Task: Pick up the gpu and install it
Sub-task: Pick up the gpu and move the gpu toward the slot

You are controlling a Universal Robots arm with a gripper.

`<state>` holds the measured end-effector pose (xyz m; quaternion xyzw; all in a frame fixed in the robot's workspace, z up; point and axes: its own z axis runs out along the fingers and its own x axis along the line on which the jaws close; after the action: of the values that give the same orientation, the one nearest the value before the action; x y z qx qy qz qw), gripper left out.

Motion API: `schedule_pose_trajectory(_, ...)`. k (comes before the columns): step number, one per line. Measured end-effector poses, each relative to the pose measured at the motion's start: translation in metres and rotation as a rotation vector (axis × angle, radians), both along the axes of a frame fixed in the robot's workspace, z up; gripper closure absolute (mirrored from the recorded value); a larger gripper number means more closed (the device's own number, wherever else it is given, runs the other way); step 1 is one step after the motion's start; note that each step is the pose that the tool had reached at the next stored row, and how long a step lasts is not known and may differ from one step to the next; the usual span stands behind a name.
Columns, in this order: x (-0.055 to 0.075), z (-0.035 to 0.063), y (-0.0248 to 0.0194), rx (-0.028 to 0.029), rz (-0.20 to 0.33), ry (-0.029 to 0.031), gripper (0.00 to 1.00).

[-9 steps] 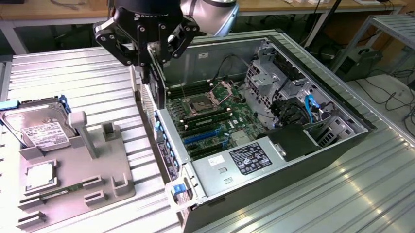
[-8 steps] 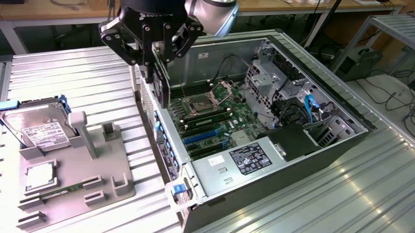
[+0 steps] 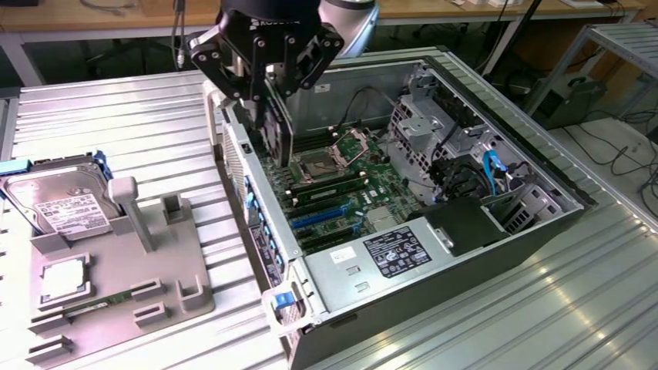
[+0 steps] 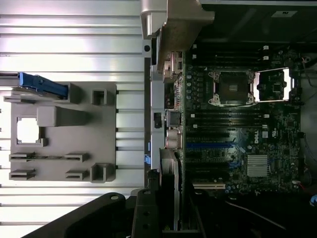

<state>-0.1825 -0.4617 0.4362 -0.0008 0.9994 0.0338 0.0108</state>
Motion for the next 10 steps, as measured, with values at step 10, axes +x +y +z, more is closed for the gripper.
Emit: schedule_pose_trajectory(10,0.017,0.0000,0.0000,-0.0001,0.000,0.0001,0.72)
